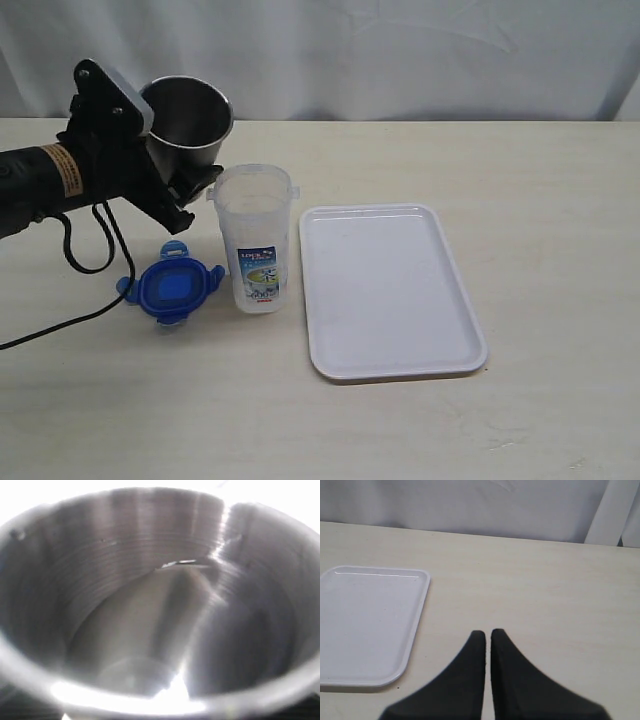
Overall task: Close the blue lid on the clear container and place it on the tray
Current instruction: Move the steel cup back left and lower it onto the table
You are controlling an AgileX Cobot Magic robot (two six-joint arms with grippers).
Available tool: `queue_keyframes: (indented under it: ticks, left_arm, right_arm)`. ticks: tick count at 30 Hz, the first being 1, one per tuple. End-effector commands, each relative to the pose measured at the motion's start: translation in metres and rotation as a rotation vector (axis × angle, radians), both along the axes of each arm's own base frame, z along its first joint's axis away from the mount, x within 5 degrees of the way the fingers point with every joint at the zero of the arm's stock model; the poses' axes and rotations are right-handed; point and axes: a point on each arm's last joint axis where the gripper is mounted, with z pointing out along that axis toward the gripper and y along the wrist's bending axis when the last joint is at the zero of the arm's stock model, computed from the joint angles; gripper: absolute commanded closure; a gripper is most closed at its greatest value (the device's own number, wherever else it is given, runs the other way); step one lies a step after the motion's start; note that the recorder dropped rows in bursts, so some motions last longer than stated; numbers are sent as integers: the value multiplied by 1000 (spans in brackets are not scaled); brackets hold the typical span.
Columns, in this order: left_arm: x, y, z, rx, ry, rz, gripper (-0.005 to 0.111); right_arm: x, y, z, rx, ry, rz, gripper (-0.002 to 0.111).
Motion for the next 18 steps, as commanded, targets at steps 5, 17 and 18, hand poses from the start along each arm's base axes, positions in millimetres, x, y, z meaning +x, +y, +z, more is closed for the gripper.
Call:
queue_keyframes:
  ticks: [5,17,18]
  left_arm:
    - [15,10,6,-261,14,178,107]
    - [120,72,-8,-441,-31,421,107]
    - [128,72,-19,-428,-27,420,107]
  right_arm:
    - [0,0,0,-1,-6,0,104]
    - [0,0,0,-1,-6,0,104]
    - [0,0,0,-1,-6,0,104]
